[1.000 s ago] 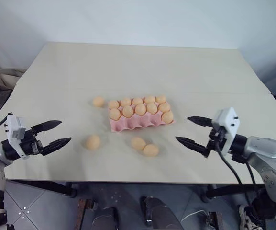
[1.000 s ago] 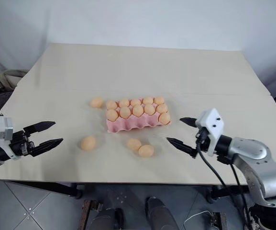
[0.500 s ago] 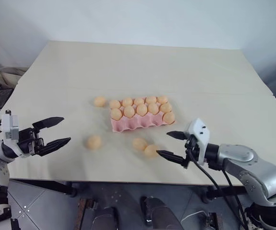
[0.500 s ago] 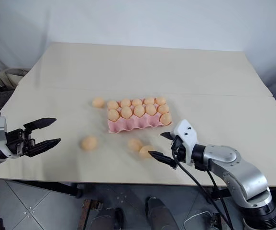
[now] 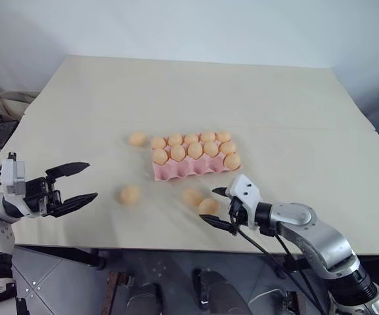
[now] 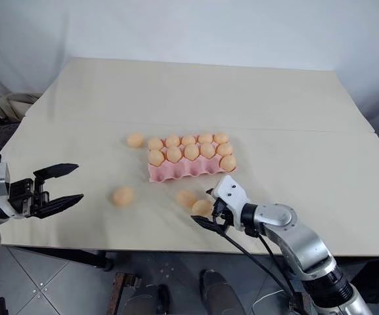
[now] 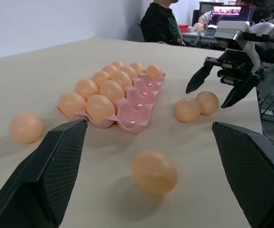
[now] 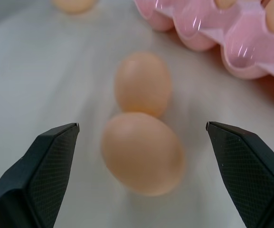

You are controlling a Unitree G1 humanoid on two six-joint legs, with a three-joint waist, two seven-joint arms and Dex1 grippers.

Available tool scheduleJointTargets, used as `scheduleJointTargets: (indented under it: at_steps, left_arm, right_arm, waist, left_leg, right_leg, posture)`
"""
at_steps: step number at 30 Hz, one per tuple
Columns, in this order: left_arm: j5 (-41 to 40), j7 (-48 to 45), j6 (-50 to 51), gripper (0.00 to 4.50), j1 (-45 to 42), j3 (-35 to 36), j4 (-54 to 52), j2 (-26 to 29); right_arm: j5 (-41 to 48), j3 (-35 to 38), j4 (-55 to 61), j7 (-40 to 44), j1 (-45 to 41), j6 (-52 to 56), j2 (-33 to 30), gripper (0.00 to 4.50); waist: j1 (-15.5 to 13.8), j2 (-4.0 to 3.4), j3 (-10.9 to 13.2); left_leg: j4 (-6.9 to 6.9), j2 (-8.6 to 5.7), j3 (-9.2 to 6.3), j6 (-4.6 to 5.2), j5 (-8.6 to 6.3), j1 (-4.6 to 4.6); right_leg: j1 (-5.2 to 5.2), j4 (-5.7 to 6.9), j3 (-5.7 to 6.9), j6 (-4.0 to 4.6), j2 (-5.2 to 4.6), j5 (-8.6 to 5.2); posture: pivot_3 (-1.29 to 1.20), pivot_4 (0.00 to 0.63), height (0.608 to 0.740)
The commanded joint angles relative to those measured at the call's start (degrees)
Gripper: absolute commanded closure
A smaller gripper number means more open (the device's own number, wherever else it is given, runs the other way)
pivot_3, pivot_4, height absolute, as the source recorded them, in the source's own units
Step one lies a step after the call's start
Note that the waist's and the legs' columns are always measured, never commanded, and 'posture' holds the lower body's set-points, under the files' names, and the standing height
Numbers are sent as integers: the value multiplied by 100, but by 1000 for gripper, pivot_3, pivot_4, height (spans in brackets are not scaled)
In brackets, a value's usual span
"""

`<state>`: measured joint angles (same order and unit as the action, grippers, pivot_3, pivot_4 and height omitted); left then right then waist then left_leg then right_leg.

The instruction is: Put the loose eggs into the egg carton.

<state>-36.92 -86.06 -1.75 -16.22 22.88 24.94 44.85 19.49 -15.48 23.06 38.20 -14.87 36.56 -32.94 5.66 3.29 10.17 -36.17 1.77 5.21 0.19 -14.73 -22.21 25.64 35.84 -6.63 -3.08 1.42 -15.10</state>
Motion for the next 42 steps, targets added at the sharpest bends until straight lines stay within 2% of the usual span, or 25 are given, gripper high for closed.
scheduleJointTargets:
  at_steps: [1,10,11,13,18,20,25,29,32,36,42]
  left_arm:
    - [-279,-644,-282,7,140,-129,-210,36]
    - [-623,-644,-720,7,390,-458,-317,165]
    - [-644,-644,-734,0,410,-474,-326,176]
    - [-655,-644,-757,0,426,-481,-319,182]
    - [-623,-644,-801,0,368,-445,-239,142]
    - [-614,-644,-808,0,344,-446,-219,129]
    - [-567,-644,-805,0,261,-456,-164,40]
    - [-544,-627,-774,0,191,-453,-130,-75]
    - [-492,-609,-799,0,136,-461,-91,-138]
    - [-405,-468,-792,0,94,-463,-60,-214]
    - [-163,-255,-808,0,223,-463,-130,-181]
  right_arm:
    - [-172,-37,-137,131,-107,-230,19,0]
    - [-393,-114,-474,351,-170,-409,101,0]
    - [-408,-119,-491,374,-170,-435,106,388]
    - [-441,-105,-517,405,-172,-504,135,842]
    - [-538,-38,-482,459,-171,-441,46,2495]
    - [-499,99,-402,466,-174,-391,-12,2817]
    - [-344,553,-74,476,-297,-84,-280,2885]
    - [-248,799,-50,466,-758,200,-362,2885]
    - [-305,765,-274,390,-1199,259,-215,2885]
    - [-562,587,-1005,56,-1933,175,317,2885]
    - [-1058,394,-1856,-174,-2300,-310,636,2885]
  waist:
    - [4,0,0]
    - [-2,0,0]
    - [-3,0,0]
    - [3,0,0]
    - [1,0,0]
    - [-1,0,0]
    - [-8,0,0]
    - [16,0,0]
    - [33,0,0]
    - [71,0,0]
    - [56,-1,0]
  left_leg:
    - [0,0,0,0,0,0]
    - [-1,1,-2,0,0,0]
    - [0,1,-2,0,0,0]
    - [0,1,-2,0,0,0]
    - [0,1,-2,0,0,1]
    - [-1,1,-2,0,0,0]
    - [-2,0,-1,0,0,0]
    - [0,1,-1,0,0,2]
    - [-1,0,-1,0,0,3]
    - [0,1,-1,0,0,2]
    - [3,1,-3,2,-11,-9]
  right_leg:
    - [0,0,0,0,0,0]
    - [0,2,3,1,0,-1]
    - [0,2,2,1,0,-1]
    - [0,2,1,1,0,-1]
    - [0,2,3,1,0,-1]
    - [0,2,3,1,0,-1]
    - [0,1,2,1,0,-1]
    - [0,2,2,2,1,-1]
    - [0,5,2,1,2,-1]
    - [1,4,2,2,2,-1]
    - [9,2,6,1,-1,-1]
  posture:
    - [0,150,740]
    - [0,150,740]
    - [0,150,740]
    - [0,150,740]
    - [0,150,740]
    - [0,150,740]
    - [0,150,740]
    - [0,150,740]
    - [0,150,740]
    - [0,150,740]
    - [0,150,740]
